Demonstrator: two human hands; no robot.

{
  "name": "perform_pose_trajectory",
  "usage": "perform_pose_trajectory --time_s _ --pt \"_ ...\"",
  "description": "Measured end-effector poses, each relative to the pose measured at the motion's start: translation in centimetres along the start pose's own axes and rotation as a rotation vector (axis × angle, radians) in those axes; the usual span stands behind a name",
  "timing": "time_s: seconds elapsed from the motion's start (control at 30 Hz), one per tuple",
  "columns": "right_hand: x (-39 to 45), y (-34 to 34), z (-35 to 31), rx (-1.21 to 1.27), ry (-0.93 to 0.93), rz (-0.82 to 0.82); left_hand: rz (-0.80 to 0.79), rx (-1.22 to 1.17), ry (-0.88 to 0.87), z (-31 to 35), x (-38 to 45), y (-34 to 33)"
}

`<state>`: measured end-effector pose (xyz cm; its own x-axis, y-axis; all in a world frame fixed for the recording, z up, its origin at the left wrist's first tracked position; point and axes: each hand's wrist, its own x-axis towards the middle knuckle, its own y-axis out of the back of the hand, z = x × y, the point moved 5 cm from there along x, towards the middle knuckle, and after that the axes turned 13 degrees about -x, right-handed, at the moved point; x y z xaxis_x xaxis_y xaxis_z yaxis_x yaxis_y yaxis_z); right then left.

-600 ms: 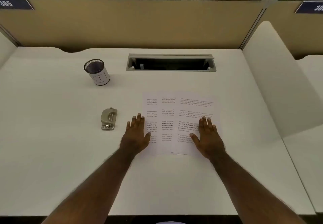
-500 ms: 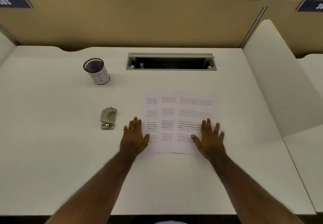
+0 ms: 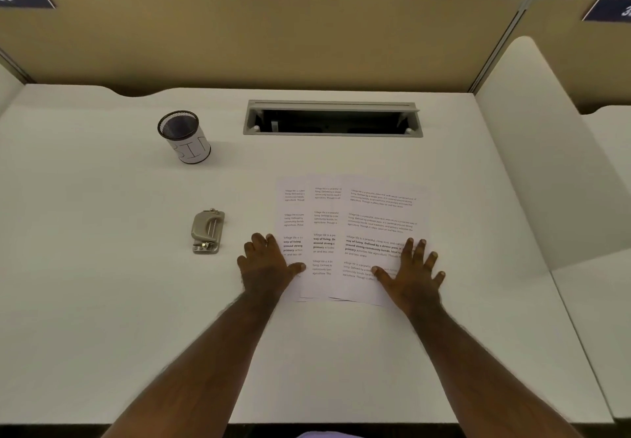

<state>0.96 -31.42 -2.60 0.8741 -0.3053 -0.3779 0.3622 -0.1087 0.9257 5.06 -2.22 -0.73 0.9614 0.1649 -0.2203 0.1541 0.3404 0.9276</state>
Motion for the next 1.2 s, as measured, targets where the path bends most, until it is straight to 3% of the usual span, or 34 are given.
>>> perform_pose_trajectory --time_s 0.4,0.83,1.2 --pt "0.3 -0.4 0.1 0.028 0.025 0.012 -0.072 -0.27 0.095 0.9 0.0 0.0" --pt "0.3 0.2 -0.6 0.156 0.067 0.029 -0.058 -0.74 0.254 1.1 -0.4 0.1" --pt "-0.5 0.4 -3.7 0.253 0.181 -0.008 -0.101 -0.873 0.164 1.8 0.2 -0.3"
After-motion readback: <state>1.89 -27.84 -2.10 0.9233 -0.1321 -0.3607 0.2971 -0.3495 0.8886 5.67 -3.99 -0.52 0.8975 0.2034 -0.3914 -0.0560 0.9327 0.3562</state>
